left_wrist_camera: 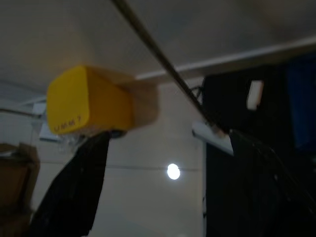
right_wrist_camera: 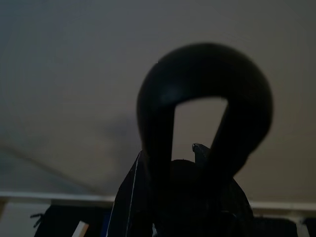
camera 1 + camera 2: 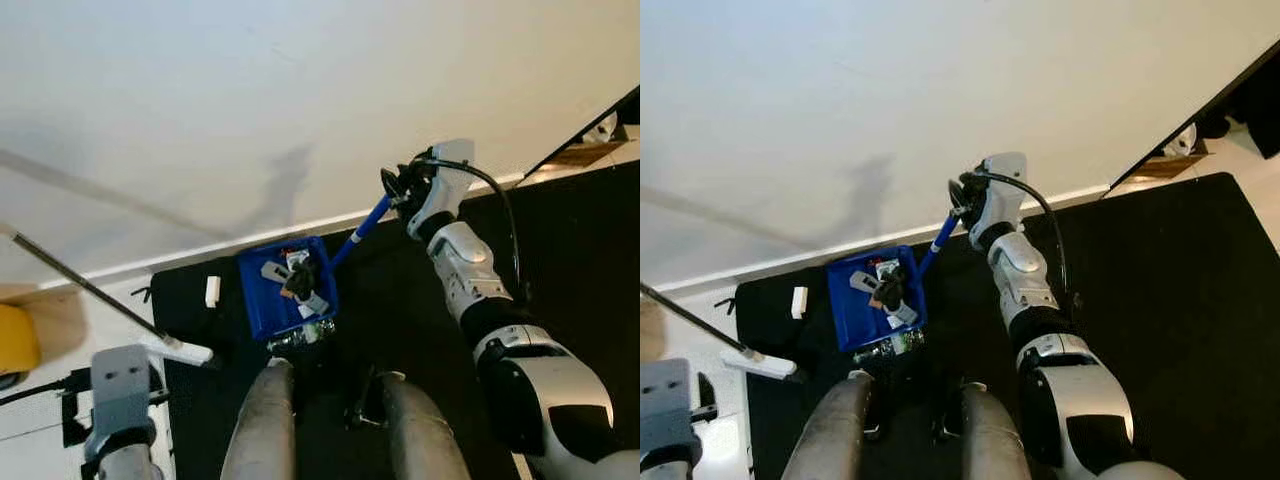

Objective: Sweep floor

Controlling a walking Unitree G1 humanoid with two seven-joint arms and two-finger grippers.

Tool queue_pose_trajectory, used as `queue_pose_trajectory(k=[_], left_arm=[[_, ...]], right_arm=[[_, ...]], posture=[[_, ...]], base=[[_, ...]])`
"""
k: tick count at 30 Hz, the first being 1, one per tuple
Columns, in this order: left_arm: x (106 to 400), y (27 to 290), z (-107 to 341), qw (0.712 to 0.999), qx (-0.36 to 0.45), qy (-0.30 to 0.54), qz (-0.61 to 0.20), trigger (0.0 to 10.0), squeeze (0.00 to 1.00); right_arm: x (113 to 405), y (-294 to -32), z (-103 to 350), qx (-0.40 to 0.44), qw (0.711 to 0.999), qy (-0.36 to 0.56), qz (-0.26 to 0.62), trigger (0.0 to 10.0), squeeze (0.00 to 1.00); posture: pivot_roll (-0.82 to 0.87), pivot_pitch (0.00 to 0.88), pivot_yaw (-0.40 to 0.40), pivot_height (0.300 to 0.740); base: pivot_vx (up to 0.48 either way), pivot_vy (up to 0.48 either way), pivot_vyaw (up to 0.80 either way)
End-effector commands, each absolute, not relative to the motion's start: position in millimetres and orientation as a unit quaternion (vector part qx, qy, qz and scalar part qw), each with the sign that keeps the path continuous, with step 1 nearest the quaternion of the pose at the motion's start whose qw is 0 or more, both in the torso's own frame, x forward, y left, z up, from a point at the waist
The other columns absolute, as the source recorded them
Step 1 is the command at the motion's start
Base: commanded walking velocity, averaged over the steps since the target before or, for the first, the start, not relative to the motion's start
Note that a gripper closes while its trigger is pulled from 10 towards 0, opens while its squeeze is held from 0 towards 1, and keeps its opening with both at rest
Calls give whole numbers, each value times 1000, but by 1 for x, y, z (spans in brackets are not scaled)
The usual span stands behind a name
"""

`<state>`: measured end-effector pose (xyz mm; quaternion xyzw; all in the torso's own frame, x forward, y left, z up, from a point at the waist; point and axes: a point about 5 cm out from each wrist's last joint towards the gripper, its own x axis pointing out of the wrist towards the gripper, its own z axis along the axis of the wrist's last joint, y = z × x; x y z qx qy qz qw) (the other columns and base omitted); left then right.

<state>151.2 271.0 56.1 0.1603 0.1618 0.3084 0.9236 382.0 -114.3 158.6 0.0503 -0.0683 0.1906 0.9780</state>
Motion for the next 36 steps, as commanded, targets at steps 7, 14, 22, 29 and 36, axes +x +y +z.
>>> queue_pose_trajectory(k=[7,14,22,29,36], left_arm=[[166,297,55,924,126,159,323,10000,1000],[166,272,83,955,135,105,241,10000,0],[168,302,108,953,180,68,236,10000,0],[172,353,157,947,196,21,252,10000,0],[197,340,183,963,133,-38,233,10000,0]], right_arm=[[384,-128,188,47,976,-108,182,10000,0],[373,-131,177,105,973,-103,175,10000,0],[372,-134,178,144,970,-103,165,10000,0],[375,-137,195,105,972,-136,160,10000,0],[370,-141,206,120,967,-160,158,10000,0]], posture=[[145,283,-40,740],[152,270,-37,740],[179,244,-48,740],[185,215,-38,740],[173,192,-29,740]], base=[[0,0,0],[0,0,0],[0,0,0],[0,0,0],[0,0,0]])
